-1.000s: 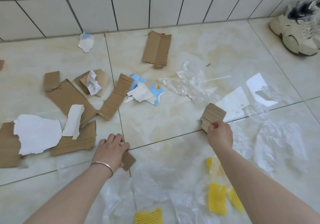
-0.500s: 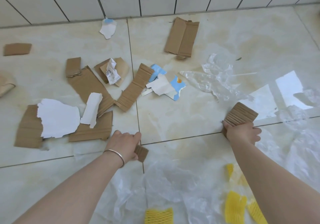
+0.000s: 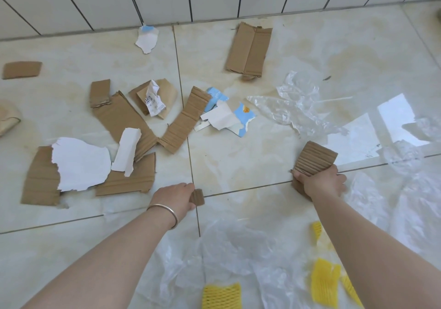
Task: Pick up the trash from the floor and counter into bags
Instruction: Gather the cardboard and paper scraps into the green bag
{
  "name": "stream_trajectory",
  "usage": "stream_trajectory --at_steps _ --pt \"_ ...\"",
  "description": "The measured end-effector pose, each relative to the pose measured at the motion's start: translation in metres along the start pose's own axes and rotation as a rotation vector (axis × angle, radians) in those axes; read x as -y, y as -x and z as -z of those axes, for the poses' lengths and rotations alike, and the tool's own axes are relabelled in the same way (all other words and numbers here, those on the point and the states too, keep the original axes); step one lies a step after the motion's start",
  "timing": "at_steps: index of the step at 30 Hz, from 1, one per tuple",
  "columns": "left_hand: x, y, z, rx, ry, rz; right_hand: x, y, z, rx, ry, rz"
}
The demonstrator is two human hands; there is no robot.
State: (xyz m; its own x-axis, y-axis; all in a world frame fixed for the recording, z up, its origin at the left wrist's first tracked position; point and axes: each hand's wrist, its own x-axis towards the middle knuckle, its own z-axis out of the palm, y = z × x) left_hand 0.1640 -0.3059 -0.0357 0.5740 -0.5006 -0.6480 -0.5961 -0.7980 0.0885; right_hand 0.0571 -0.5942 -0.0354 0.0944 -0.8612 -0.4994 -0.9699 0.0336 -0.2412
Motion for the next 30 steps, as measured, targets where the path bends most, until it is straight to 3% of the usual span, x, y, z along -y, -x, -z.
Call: stream_trajectory --at_steps 6,10,15,20,25,30 --pt "-0.001 0.002 0.004 0.002 0.108 0.054 0.001 0.009 -0.003 -0.016 0.066 0.059" --pt "0.001 0.005 0.009 -0.037 0.209 0.11 0.002 0.012 -0.001 0.009 -0.126 0.074" --pt "0.019 0.007 0.013 -0.129 0.525 0.257 0.017 0.04 -0.011 0.039 -0.195 0.178" --pt "0.04 0.006 0.021 -0.366 0.814 0.439 0.064 0.088 -0.043 0.252 -0.341 0.311" --pt "0.078 0.008 0.039 -0.674 0.821 0.62 0.112 0.131 -0.077 0.475 -0.368 0.416" --pt "0.119 -0.007 0.038 -0.56 0.994 0.648 0.146 0.16 -0.111 0.585 -0.244 0.458"
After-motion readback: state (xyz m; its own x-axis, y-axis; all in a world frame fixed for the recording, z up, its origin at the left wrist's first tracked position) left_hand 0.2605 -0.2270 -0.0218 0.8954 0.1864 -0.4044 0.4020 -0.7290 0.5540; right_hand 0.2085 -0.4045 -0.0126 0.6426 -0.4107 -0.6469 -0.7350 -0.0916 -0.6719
